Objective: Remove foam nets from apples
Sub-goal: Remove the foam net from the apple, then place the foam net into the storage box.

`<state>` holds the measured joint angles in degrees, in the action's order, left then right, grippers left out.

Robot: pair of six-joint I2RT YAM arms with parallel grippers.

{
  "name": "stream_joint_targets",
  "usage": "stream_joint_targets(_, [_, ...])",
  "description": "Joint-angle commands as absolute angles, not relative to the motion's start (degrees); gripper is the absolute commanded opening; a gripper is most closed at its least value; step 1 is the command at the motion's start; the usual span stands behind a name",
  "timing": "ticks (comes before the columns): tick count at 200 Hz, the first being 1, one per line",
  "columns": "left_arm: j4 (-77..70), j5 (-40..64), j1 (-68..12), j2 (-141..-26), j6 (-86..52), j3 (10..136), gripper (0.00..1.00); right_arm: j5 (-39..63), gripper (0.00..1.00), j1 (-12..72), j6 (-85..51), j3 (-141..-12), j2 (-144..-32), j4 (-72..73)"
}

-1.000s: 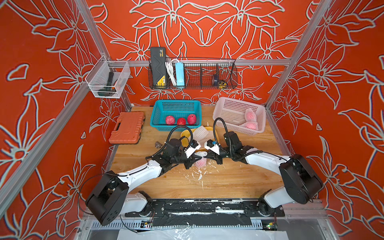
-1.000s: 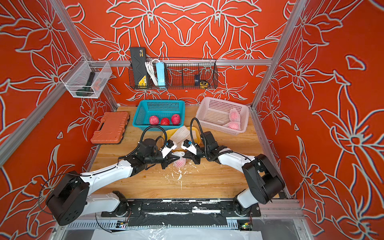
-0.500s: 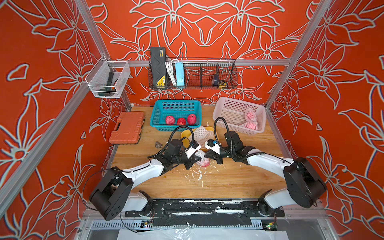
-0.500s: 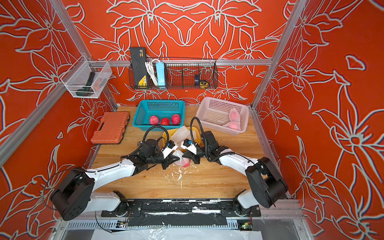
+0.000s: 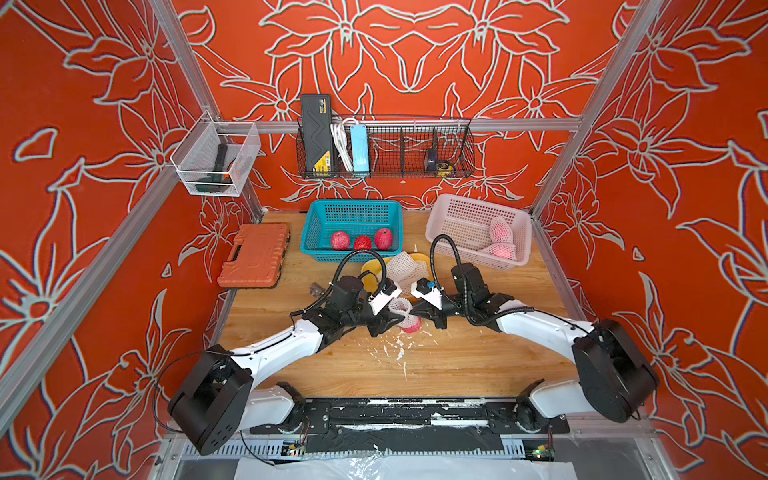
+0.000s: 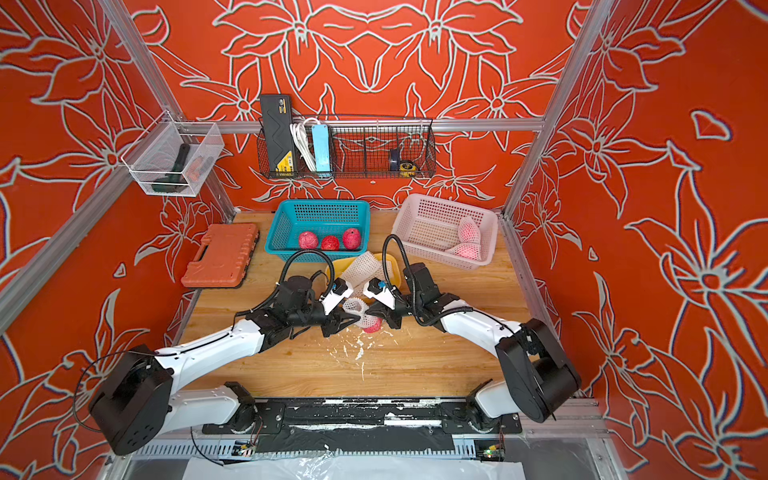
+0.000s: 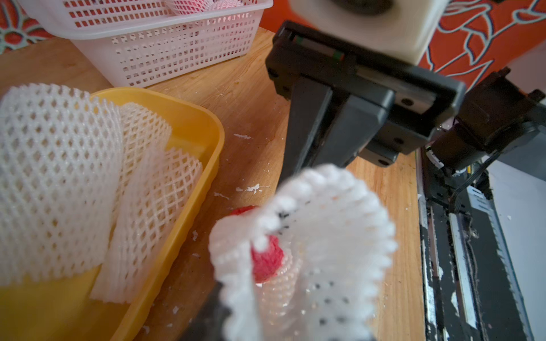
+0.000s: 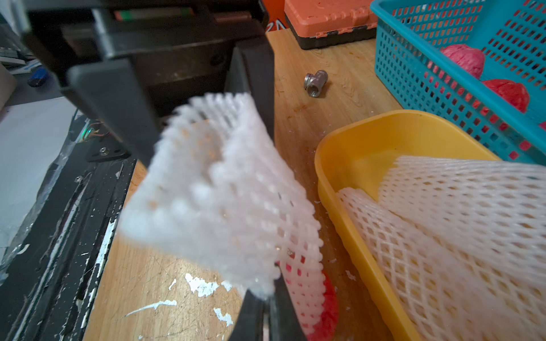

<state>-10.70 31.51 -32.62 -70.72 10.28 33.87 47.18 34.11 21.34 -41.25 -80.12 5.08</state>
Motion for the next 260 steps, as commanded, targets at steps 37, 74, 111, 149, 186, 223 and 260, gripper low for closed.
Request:
stream_joint_targets(37, [-6.74, 23.85, -32.37, -62.51, 11.17, 40.69, 0.81, 35.26, 0.03, 34.23, 19.27, -46.78, -71.55, -6.73])
stream_joint_targets(74, [-5.8, 18.08, -28.92, -59.78, 8.86, 41.53, 0.96, 16.94, 0.03, 34.0, 24.71, -52.39, -70.76, -13.56])
stream_joint_targets(111, [-5.87, 15.5, -25.71, -59.5, 7.75, 39.2, 0.98, 7.83, 0.03, 33.97, 36.83, -57.91, -77.37, -15.68])
stream_joint_targets(149, [-5.59, 14.37, -24.65, -58.97, 9.06, 37.37, 0.97, 9.69, 0.06, 34.01, 43.47, -60.99, -86.69, -13.83])
stream_joint_targets(186, [-4.41, 10.9, -24.61, -58.81, 10.24, 35.22, 0.98, 16.27, 0.24, 35.14, 42.6, -63.44, -91.97, -14.12])
stream_joint_targets(223, [-2.04, 14.25, -24.61, -57.08, 12.51, 33.17, 0.98, 19.51, 0.54, 35.39, 41.35, -65.22, -90.46, -18.13])
stream_joint_targets(260, [-0.53, 21.7, -25.45, -57.11, 12.98, 31.89, 0.98, 19.47, 0.75, 35.3, 37.82, -63.28, -85.23, -19.29])
